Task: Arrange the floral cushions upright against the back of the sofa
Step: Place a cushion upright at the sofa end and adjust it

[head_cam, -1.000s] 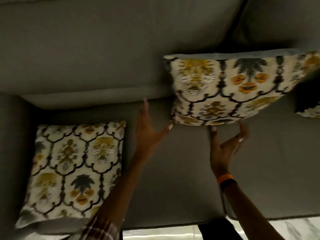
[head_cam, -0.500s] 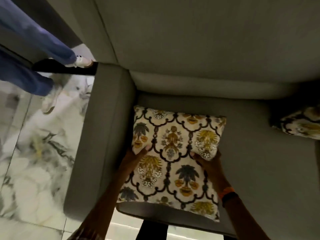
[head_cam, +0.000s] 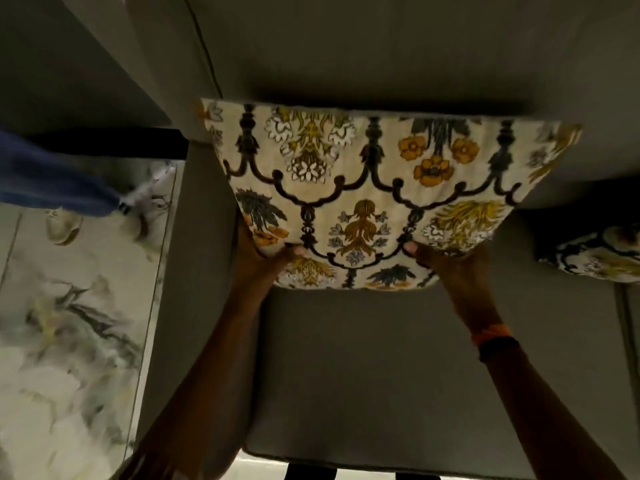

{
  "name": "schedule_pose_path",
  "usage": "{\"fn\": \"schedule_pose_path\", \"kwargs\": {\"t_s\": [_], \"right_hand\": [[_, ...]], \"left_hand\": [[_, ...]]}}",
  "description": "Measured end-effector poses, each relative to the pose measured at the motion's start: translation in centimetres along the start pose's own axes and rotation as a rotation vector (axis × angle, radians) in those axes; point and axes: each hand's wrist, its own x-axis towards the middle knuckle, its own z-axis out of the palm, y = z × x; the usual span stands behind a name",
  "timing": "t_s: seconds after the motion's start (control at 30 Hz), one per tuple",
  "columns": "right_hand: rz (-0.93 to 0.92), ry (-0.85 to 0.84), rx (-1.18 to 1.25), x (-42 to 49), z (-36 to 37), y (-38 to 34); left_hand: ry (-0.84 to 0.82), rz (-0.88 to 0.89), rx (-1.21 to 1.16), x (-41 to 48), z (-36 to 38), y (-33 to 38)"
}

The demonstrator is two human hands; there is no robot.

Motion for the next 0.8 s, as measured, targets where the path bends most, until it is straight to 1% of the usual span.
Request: {"fn": "schedule_pose_path", "kwargs": {"t_s": [0.07,0.13,0.23,0.33,0.43,0.53,0.6,0.63,0.67,0.7,0.73,0.77,0.8], "right_hand": [[-0.012,-0.031,-0.026,1.4,0.5,1.3],[-0.027,-0.069,-0.062,2.0,0.8,2.7],[-0.020,-0.028,-0.091,2.5,1.0,3.8],[-0.020,0.061,-0.080,2.5,1.1,5.5],[0.011,0.067,-0.111,1.9,1.8,7.1],[0.074,0.114,-0.163,0.8,2.7,7.7],[0.106,0.176,-0.194,-0.4,2.9,7.7],[0.113,0.198,-0.209,-1.2,2.9,7.5],[0.111,0.224,-0.217,-2.1,2.9,7.4],[0.114,0.268,-0.233,-3.1,2.8,7.1],[0.081,0.326,-0.269,-3.9,2.7,6.8],[-0.029,0.394,-0.327,-4.5,2.6,6.1],[-0.204,0.438,-0.392,-4.6,2.3,5.0]], "left_hand": [[-0.044,0.032,0.060,1.2,0.1,-0.1],[-0.054,0.058,0.081,1.8,0.3,-0.5],[-0.055,0.089,0.069,2.3,0.1,-1.0],[-0.038,0.048,0.026,2.0,-0.7,-1.9],[0.017,0.117,0.042,1.1,-0.7,-2.0],[0.125,0.152,0.145,-1.6,0.5,-1.9],[0.221,0.165,0.352,-4.0,1.6,-2.5],[0.240,0.128,0.447,-5.4,2.2,-2.9],[0.257,0.077,0.491,-6.6,2.9,-3.2],[0.274,0.080,0.525,-7.8,3.7,-3.0],[0.280,0.170,0.564,-8.8,4.4,-2.8],[0.266,0.331,0.633,-9.5,5.3,-2.1],[0.244,0.521,0.710,-9.7,6.2,-1.4]]}}
